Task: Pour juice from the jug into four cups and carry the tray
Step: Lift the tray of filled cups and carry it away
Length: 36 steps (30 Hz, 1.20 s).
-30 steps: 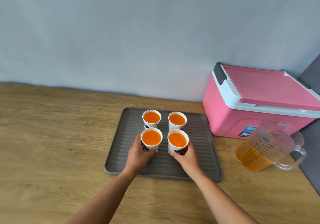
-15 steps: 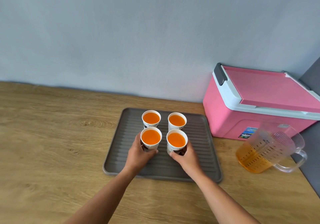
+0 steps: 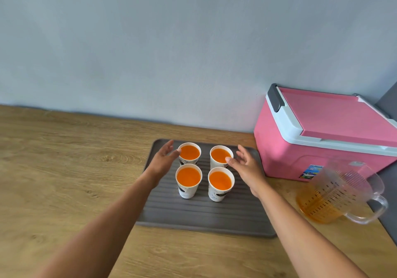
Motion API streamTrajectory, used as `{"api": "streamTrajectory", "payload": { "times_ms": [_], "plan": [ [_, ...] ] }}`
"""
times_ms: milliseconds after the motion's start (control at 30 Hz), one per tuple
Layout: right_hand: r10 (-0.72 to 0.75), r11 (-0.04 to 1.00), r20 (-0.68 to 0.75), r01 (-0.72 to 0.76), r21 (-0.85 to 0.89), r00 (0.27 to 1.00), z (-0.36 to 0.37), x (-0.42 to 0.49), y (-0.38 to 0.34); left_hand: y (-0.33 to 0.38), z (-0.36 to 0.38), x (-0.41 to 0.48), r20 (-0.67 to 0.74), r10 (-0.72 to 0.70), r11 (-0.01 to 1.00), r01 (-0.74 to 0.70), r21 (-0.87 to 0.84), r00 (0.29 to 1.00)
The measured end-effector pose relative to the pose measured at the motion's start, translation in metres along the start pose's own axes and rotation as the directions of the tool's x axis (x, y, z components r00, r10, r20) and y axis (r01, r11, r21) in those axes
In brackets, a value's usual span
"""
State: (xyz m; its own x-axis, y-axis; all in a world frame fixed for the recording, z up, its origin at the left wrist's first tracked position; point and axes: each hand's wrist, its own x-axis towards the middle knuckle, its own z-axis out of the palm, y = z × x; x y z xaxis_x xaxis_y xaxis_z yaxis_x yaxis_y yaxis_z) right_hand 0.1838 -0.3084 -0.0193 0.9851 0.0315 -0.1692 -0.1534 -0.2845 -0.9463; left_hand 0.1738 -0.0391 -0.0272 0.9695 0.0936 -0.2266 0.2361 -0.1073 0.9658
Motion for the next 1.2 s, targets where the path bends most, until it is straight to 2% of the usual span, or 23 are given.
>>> {"api": "streamTrajectory", "payload": {
  "times_ms": [200, 1000, 1100, 1200],
  "plan": [
    [0.035, 0.997, 0.058, -0.031, -0.070, 0.998, 0.005, 0.015, -0.003, 0.002, 0.005, 0.017, 0.156, -0.038, 0.999, 0.036, 0.020, 0.987],
    [0.039, 0.997, 0.026, -0.037, -0.066, 0.999, 0.011, 0.018, 0.003, -0.002, 0.015, 0.027, 0.157, -0.005, 0.995, -0.011, 0.103, 0.988],
    [0.038, 0.999, -0.041, -0.038, -0.001, 0.998, 0.009, 0.016, 0.002, -0.005, 0.013, 0.026, 0.097, 0.016, 0.994, -0.026, 0.104, 0.995],
    [0.027, 0.999, -0.217, -0.022, 0.025, 0.976, 0.004, 0.012, 0.005, -0.010, 0.004, 0.024, -0.058, 0.052, 0.996, -0.047, 0.082, 0.997]
  ]
}}
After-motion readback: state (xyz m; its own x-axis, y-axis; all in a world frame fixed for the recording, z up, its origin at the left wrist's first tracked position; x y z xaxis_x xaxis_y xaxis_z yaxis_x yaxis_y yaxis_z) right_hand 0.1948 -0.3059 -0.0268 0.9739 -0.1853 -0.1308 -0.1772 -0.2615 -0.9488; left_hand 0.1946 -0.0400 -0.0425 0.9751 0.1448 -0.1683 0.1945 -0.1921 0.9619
